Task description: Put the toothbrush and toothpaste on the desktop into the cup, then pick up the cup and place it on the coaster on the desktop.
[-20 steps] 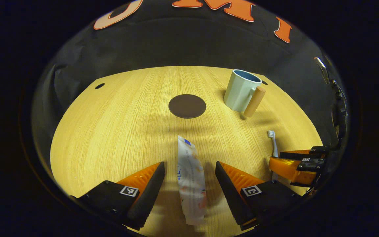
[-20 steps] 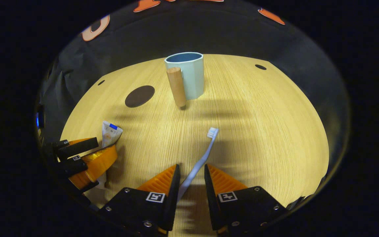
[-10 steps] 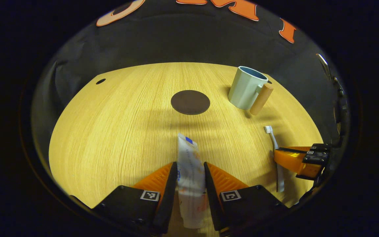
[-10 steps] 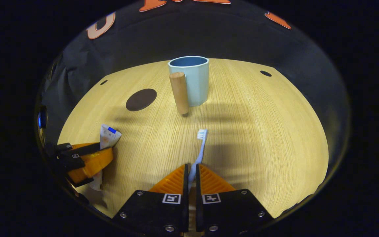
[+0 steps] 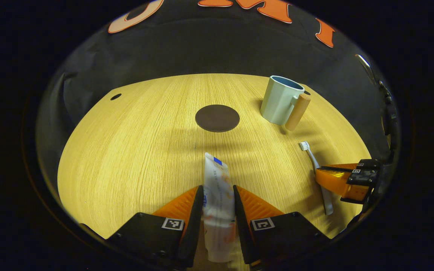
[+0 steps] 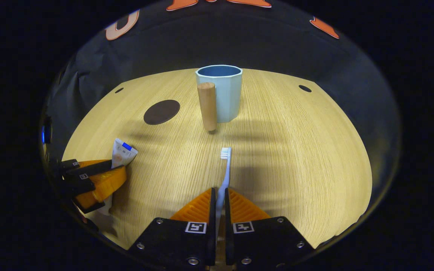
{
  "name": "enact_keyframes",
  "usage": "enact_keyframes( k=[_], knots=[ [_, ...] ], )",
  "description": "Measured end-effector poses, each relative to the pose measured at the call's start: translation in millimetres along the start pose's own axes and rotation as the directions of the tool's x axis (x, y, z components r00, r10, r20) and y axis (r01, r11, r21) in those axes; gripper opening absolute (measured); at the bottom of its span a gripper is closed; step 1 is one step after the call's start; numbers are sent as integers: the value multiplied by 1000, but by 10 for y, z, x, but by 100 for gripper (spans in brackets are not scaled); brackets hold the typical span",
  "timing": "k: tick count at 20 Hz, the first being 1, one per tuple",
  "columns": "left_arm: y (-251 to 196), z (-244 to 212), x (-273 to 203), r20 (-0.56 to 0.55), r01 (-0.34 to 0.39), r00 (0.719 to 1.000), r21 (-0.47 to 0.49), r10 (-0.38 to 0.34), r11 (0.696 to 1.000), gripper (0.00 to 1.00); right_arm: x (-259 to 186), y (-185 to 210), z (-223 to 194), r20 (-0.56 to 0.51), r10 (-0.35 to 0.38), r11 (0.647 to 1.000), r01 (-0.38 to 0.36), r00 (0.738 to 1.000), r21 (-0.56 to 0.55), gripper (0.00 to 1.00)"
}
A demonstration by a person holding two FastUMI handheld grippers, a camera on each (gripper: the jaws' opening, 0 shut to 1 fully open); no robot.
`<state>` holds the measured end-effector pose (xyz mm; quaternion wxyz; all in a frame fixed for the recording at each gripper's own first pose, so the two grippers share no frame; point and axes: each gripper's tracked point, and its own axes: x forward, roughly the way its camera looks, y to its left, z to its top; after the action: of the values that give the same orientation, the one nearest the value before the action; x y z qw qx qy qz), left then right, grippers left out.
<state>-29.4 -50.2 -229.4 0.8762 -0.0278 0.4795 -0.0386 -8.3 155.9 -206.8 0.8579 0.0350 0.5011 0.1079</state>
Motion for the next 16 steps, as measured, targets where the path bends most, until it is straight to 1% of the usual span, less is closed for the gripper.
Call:
enact_keyframes(
  k=[1,2,3,5,6,7,8,9,10,12,16],
  knots=[
    [2,-6,-23,2,-2,1000,3,2,1000,51,-11,-10,5,4,-3,1000,3,1000,-17,12],
    [-19,3,-40,3,-3,1000,4,3,1000,51,-17,-7,22,7,-2,1000,3,1000,-11,12],
    [-22,-21,-81,9,-12,1000,4,12,1000,51,-17,19,16,7,4,1000,-4,1000,-11,7],
    [84,-15,-89,11,-37,999,-11,37,999,41,-7,20,4,11,12,1000,-12,1000,-5,4],
    [131,4,-58,12,-26,1000,-30,27,999,29,-12,38,18,16,25,1000,-25,1000,-4,4],
    [255,43,-30,19,-17,1000,-34,17,999,23,-31,51,63,30,37,999,-37,999,2,3],
    [338,56,-31,20,-9,1000,-49,10,999,23,-55,61,134,57,49,999,-49,997,7,3],
    [417,51,-38,23,-2,1000,-51,3,999,18,-83,83,211,91,63,998,-65,994,18,3],
    [429,64,-73,27,12,1000,-58,-10,998,18,-122,103,293,116,75,997,-78,990,22,2],
    [384,83,-226,46,34,998,-66,-31,997,18,-237,80,432,159,75,997,-78,984,17,3],
    [298,225,-352,109,37,994,-68,-29,997,17,-420,5,710,260,98,994,-106,961,20,3]
  ],
)
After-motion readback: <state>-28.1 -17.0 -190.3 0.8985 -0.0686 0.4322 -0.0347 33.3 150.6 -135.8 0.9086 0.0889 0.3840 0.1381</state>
